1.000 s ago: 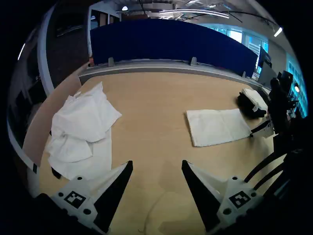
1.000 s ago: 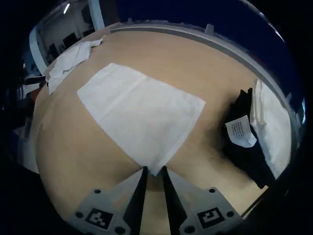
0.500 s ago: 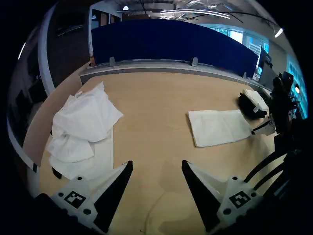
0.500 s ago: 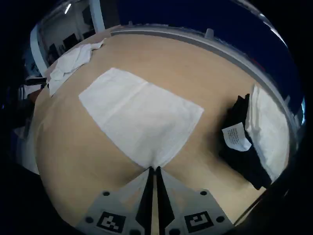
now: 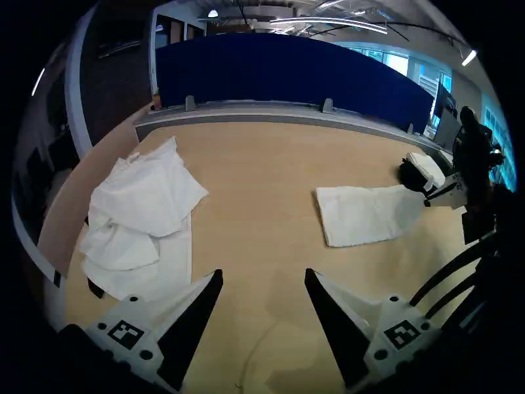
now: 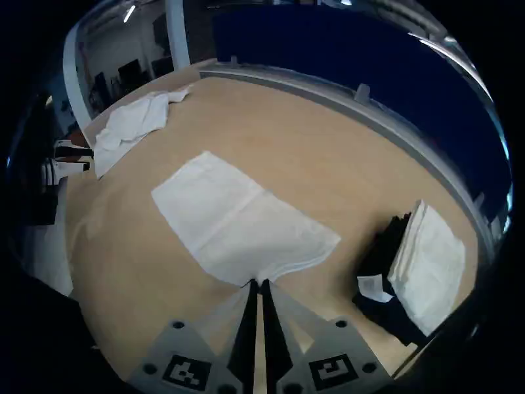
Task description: Fold towel
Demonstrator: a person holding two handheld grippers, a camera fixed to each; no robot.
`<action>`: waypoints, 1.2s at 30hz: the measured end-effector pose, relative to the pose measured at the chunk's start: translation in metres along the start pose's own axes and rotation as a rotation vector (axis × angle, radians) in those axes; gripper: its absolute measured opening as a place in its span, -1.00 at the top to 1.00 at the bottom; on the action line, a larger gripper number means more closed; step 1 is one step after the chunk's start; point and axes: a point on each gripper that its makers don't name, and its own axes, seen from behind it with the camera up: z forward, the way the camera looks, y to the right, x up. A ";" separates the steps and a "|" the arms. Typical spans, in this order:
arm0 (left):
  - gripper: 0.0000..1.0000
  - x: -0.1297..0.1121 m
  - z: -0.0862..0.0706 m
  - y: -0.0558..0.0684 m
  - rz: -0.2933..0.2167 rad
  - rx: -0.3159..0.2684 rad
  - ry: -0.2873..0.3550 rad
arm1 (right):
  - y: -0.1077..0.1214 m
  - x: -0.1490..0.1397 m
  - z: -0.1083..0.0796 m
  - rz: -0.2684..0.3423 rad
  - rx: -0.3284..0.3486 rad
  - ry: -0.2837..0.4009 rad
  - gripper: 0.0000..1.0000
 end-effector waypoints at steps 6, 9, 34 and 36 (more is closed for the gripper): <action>-0.85 0.000 -0.004 -0.003 -0.007 0.001 0.007 | -0.009 0.038 -0.003 -0.056 0.008 0.035 0.90; -0.85 0.000 -0.006 -0.005 -0.012 0.001 0.009 | -0.013 0.056 -0.004 -0.085 0.010 0.050 0.90; -0.85 -0.009 -0.010 -0.009 -0.046 -0.007 0.024 | -0.056 0.106 0.026 -0.286 0.066 0.014 0.90; -0.85 -0.011 -0.010 -0.007 -0.053 -0.008 0.027 | -0.064 0.109 0.033 -0.307 0.081 0.007 0.90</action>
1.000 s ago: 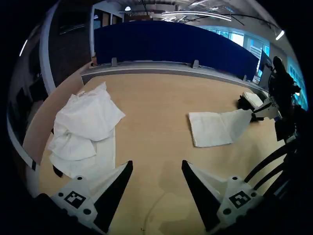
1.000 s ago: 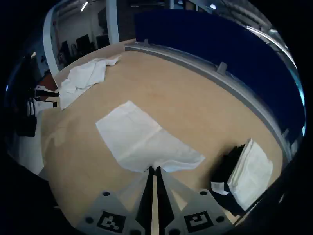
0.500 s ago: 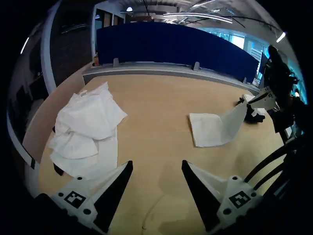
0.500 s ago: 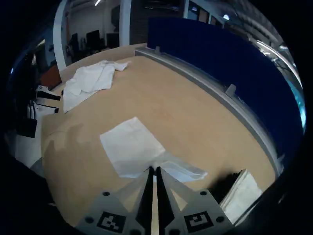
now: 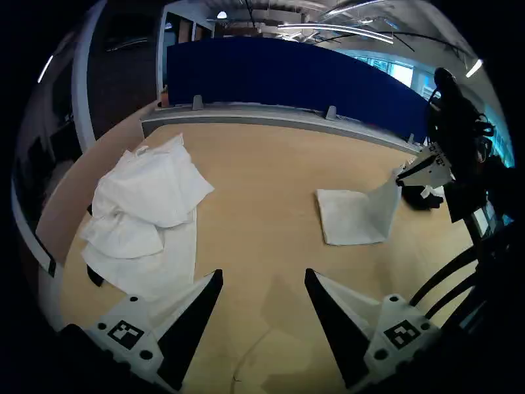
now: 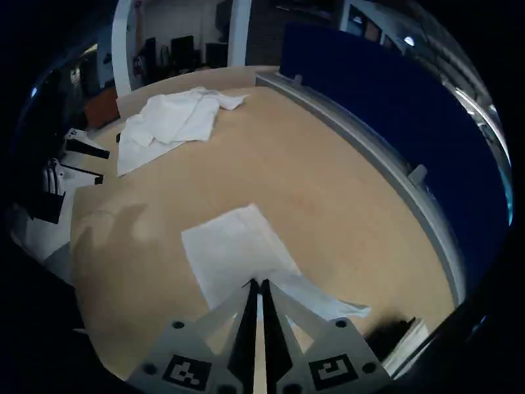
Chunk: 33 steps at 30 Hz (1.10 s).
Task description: Fold towel
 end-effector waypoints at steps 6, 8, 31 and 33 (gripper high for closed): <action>-0.85 -0.004 -0.003 0.001 -0.017 0.002 0.009 | -0.026 0.012 0.026 -0.086 0.058 -0.023 0.90; -0.85 -0.006 -0.004 0.002 -0.024 0.002 0.010 | -0.036 0.015 0.037 -0.119 0.082 -0.029 0.90; -0.85 -0.013 0.002 0.006 -0.072 0.000 0.015 | -0.095 0.002 0.112 -0.098 0.209 -0.052 0.85; -0.85 -0.012 0.002 0.006 -0.072 0.000 0.016 | -0.096 0.001 0.111 -0.095 0.210 -0.049 0.74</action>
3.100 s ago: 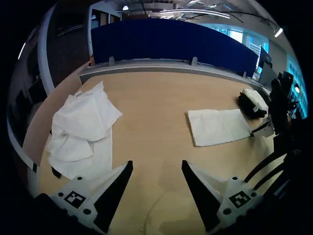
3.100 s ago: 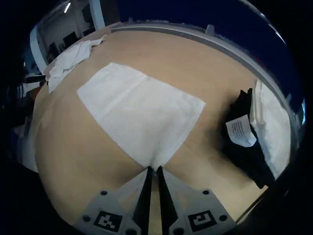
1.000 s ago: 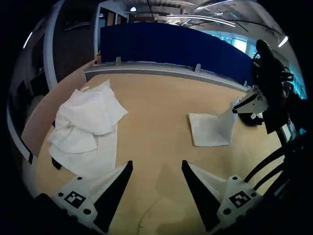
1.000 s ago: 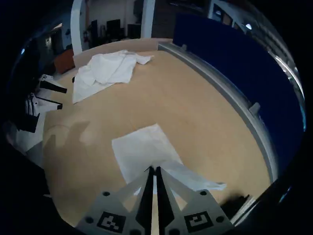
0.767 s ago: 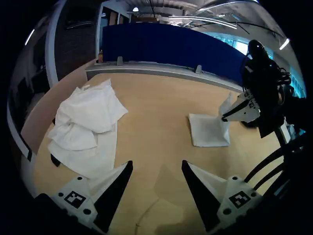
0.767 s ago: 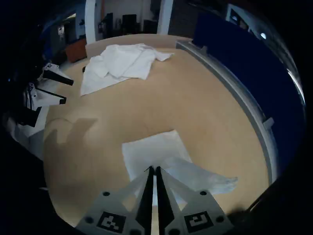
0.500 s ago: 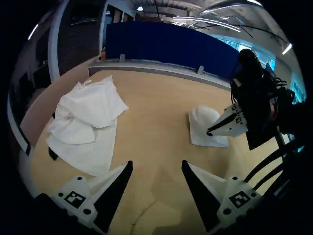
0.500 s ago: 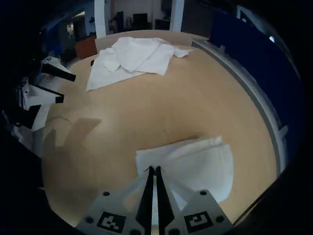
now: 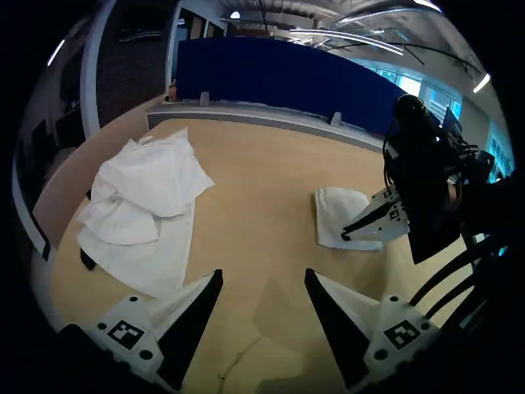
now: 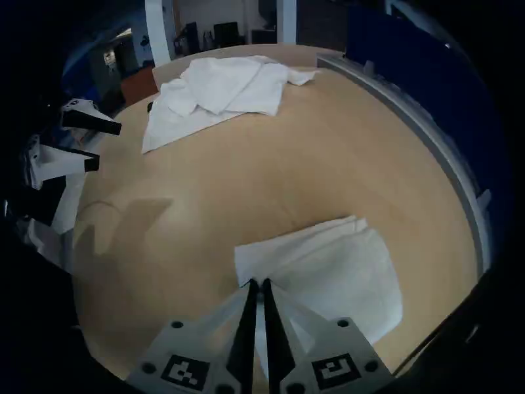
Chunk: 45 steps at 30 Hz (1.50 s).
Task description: Fold towel
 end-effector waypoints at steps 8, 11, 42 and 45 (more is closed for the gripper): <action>-0.85 -0.002 0.002 0.000 0.005 0.004 -0.003 | -0.005 0.003 -0.010 0.000 0.002 0.040 -0.07; -0.86 -0.002 0.001 -0.001 0.003 0.005 -0.004 | -0.003 0.002 -0.017 0.007 -0.010 0.053 -0.52; -0.85 0.001 -0.009 -0.011 0.002 0.032 0.006 | 0.016 -0.061 -0.056 0.360 -0.252 0.077 -1.00; -0.85 0.001 -0.009 -0.012 0.003 0.034 0.007 | 0.018 -0.069 -0.055 0.402 -0.280 0.068 -1.00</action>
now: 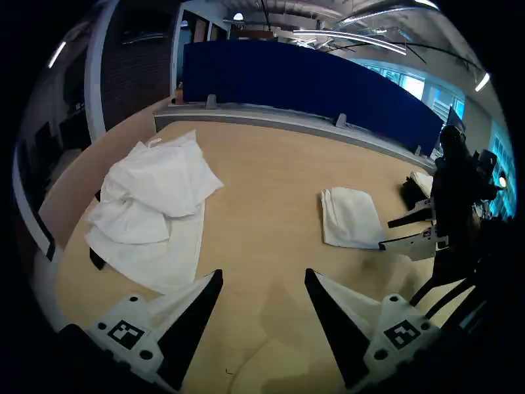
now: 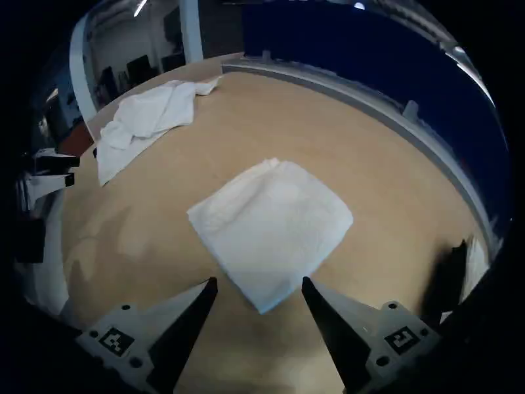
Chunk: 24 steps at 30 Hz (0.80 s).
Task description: Fold towel
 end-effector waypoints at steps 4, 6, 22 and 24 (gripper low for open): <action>-0.85 0.001 -0.001 -0.001 0.000 0.001 0.001 | 0.004 -0.009 0.001 0.043 -0.026 -0.010 -1.00; -0.85 0.002 -0.001 -0.001 0.000 0.001 0.002 | 0.005 -0.015 0.002 0.063 -0.030 -0.016 -1.00; -0.85 0.002 0.001 0.002 0.002 -0.003 0.002 | -0.001 -0.032 0.007 0.101 -0.011 -0.058 0.08; -0.85 0.003 0.001 0.002 0.002 -0.002 0.003 | -0.002 -0.032 0.008 0.111 -0.009 -0.057 0.28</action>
